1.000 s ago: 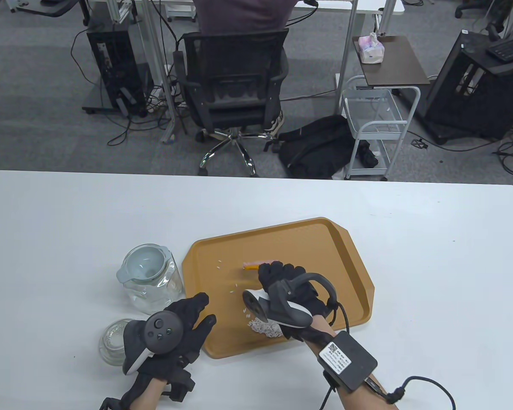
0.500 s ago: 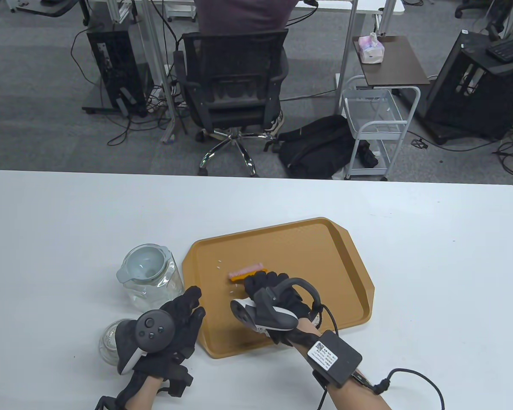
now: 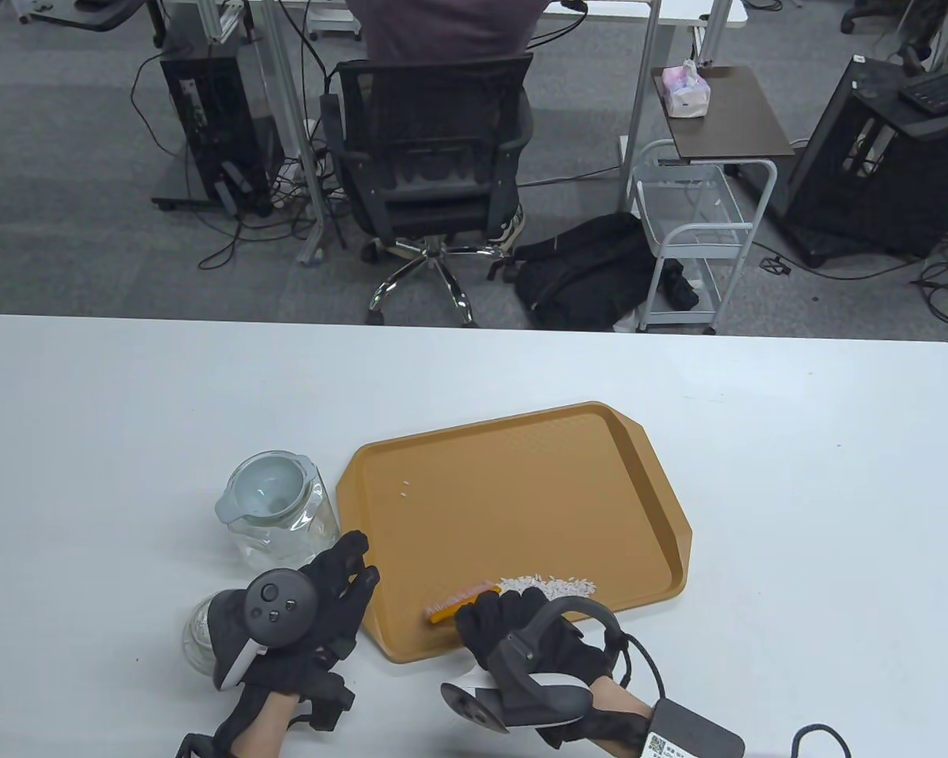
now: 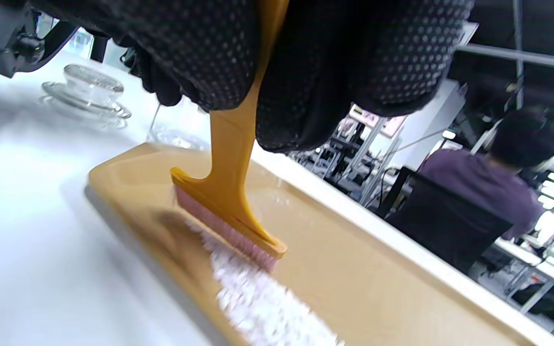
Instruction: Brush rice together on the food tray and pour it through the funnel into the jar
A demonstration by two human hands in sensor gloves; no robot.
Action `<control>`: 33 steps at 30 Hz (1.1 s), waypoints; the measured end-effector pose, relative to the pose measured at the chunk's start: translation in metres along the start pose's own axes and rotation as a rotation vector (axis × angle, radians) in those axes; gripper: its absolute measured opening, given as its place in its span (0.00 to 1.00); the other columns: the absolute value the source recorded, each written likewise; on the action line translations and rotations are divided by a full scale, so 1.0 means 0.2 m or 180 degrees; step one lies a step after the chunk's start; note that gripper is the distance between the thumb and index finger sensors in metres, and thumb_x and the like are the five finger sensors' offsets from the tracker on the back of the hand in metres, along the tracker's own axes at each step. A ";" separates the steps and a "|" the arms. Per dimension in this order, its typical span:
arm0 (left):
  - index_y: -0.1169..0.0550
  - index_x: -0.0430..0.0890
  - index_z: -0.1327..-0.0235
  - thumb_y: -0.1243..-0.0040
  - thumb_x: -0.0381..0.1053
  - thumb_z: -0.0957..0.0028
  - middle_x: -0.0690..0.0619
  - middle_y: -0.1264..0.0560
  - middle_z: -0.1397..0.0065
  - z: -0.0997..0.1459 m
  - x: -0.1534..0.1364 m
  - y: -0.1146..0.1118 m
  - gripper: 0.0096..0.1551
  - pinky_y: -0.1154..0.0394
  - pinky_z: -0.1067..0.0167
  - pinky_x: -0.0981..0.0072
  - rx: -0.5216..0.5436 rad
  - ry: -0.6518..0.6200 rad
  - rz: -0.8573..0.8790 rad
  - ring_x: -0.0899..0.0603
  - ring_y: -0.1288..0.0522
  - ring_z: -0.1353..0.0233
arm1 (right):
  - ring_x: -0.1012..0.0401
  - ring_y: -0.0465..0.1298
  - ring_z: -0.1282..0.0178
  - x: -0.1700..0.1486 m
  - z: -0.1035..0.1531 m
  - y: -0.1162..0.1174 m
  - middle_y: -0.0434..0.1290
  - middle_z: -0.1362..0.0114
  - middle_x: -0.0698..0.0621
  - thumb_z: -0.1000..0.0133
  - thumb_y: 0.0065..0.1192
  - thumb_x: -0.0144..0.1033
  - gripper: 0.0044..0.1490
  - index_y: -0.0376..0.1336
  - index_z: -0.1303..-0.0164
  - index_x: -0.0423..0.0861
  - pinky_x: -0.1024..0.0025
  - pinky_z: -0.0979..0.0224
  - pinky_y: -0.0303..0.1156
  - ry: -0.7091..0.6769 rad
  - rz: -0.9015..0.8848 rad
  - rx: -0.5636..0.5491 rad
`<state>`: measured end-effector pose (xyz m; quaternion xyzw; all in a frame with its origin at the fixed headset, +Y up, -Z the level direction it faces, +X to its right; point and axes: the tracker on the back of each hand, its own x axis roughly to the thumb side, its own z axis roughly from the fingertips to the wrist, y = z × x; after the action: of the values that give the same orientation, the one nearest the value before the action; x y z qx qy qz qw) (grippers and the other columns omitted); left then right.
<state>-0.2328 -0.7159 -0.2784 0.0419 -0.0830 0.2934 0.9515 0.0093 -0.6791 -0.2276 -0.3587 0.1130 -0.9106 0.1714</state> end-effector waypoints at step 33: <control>0.23 0.49 0.35 0.49 0.65 0.46 0.46 0.17 0.36 0.01 -0.05 0.06 0.32 0.27 0.38 0.41 0.0074 0.0051 0.0142 0.38 0.18 0.39 | 0.56 0.80 0.43 -0.02 -0.29 0.09 0.75 0.32 0.47 0.51 0.66 0.30 0.32 0.68 0.33 0.50 0.54 0.36 0.76 0.0086 -0.0138 0.0216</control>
<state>-0.2487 -0.7118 -0.2787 0.0487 -0.0728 0.3158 0.9448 -0.0247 -0.6885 -0.2778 -0.3427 0.0766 -0.9222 0.1621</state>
